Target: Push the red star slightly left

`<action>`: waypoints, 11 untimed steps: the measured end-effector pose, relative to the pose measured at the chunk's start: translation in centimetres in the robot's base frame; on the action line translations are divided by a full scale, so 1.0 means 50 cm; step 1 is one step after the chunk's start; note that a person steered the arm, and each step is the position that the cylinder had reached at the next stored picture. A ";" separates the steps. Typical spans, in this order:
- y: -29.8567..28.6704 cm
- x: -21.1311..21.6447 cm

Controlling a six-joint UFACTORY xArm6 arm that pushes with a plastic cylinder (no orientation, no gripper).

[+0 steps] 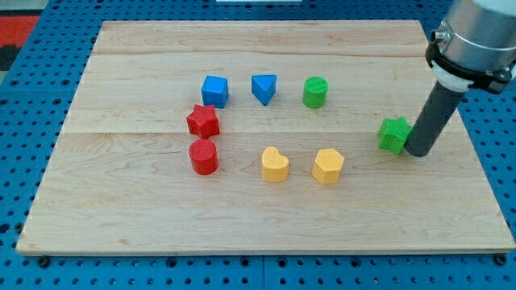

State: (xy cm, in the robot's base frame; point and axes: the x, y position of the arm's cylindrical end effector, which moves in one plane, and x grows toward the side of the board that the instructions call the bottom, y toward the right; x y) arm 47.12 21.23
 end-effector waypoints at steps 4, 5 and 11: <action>-0.142 -0.010; -0.244 -0.022; -0.579 -0.078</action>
